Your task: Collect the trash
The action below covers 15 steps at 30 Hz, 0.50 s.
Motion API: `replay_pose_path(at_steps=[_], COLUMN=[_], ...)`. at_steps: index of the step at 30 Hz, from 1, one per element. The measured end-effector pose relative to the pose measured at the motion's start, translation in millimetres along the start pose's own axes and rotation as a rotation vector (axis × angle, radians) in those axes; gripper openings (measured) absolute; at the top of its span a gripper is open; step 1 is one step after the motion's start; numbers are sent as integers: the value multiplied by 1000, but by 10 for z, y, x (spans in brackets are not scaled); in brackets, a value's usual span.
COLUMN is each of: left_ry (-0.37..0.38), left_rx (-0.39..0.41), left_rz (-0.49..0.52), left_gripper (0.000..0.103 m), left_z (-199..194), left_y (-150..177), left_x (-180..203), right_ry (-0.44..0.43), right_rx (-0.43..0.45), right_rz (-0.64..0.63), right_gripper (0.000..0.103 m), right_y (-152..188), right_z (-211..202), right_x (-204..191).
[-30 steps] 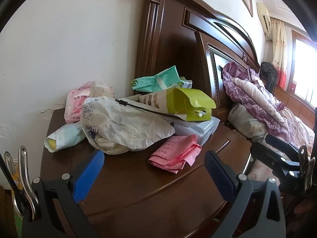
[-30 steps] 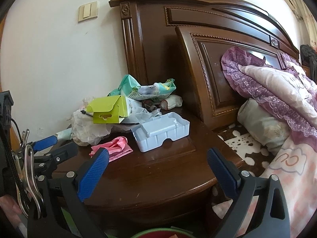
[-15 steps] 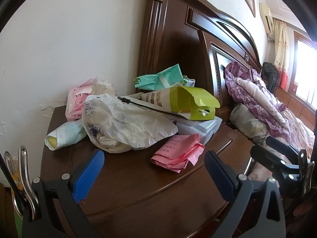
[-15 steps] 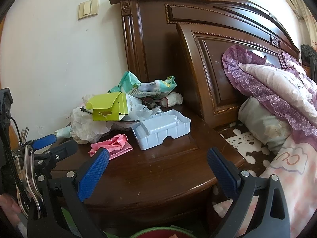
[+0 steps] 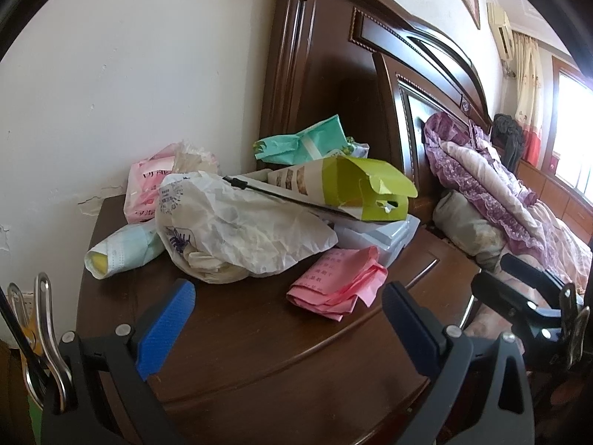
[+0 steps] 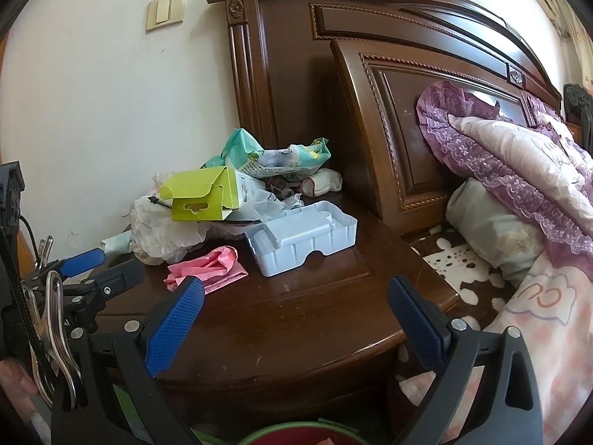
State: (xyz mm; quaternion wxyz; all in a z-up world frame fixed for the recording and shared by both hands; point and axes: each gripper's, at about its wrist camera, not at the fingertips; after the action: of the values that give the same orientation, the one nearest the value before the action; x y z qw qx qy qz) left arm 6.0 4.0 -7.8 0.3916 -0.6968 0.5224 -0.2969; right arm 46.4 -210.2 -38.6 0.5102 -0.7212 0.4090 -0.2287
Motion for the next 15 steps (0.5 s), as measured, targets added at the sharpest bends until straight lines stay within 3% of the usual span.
replay_pose_path(at_steps=[12,15], left_ry=[2,36], left_rx=[-14,-27], left_rz=[6,40], left_gripper=[103,103], left_z=[22,40], left_y=[6,18], left_x=[11,55], right_ry=[-13,-6], right_rx=[-11,-11], right_rz=[0,1], right_gripper=[101,101], right_y=[16,19], right_z=[14,14], right_x=[19,26])
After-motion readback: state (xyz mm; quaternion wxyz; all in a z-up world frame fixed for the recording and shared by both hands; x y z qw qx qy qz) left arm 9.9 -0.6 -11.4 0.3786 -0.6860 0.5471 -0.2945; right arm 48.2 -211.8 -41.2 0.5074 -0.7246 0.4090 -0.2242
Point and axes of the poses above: each gripper's, at about its wrist camera, not at the fingertips, and z roughly the way its jaws point, x to its right, y to its underside, and after that the axes turned 13 degrees about -y, right-handed
